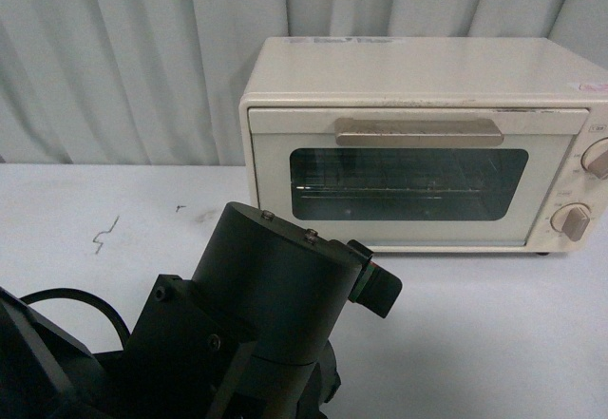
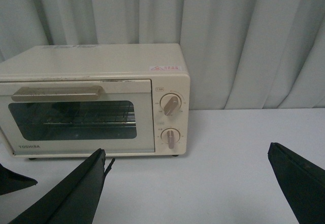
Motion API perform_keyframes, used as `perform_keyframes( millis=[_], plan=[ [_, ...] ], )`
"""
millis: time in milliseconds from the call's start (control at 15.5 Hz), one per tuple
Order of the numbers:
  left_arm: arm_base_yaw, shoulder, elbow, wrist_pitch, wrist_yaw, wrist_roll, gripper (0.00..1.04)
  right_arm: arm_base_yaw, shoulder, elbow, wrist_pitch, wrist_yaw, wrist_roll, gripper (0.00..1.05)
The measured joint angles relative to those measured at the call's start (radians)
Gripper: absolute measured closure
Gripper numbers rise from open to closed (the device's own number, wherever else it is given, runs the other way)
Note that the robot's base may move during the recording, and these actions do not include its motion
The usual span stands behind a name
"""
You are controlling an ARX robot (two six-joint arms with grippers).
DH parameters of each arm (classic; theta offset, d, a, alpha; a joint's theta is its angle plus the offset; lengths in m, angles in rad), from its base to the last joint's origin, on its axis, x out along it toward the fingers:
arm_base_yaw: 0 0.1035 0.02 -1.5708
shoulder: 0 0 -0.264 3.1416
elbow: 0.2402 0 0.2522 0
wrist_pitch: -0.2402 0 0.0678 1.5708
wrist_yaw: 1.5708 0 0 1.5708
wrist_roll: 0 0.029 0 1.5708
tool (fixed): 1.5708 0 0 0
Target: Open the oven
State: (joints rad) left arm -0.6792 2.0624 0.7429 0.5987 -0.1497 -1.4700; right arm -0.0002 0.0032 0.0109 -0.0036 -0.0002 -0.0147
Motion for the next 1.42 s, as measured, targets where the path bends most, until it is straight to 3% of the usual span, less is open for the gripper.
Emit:
perform_keyframes(
  millis=[129, 258, 322, 451, 516, 580, 709, 838, 1418],
  plan=[
    [0.0, 0.0, 0.0, 0.0, 0.0, 0.0, 0.07, 0.001, 0.001, 0.0, 0.001, 0.005, 0.0, 0.06],
    [0.0, 0.0, 0.0, 0.0, 0.001, 0.0, 0.07, 0.111, 0.174, 0.022, 0.195, 0.309, -0.112, 0.06],
    [0.0, 0.0, 0.0, 0.0, -0.002, 0.0, 0.07, 0.095, 0.312, 0.043, 0.313, 0.402, -0.164, 0.06],
    [0.0, 0.0, 0.0, -0.001, -0.002, 0.0, 0.07, 0.064, 0.642, 0.136, 0.61, 0.357, -0.273, 0.06],
    [0.0, 0.0, 0.0, 0.0, -0.002, 0.0, 0.07, 0.051, 0.951, 0.288, 0.829, 0.282, -0.384, 0.06],
    [0.0, 0.0, 0.0, -0.001, -0.003, 0.0, 0.07, 0.058, 1.263, 0.492, 0.877, 0.197, -0.568, 0.06],
    [0.0, -0.001, 0.0, -0.001, -0.003, 0.0, 0.07, 0.079, 1.426, 0.624, 0.851, 0.148, -0.73, 0.06],
    [0.0, -0.001, 0.0, -0.001, -0.003, 0.0, 0.07, 0.089, 1.484, 0.696, 0.841, 0.118, -0.832, 0.17],
    [0.0, -0.001, 0.0, -0.001, -0.002, 0.0, 0.07, 0.145, 1.594, 0.796, 0.742, -0.014, -1.216, 0.86]
  ],
)
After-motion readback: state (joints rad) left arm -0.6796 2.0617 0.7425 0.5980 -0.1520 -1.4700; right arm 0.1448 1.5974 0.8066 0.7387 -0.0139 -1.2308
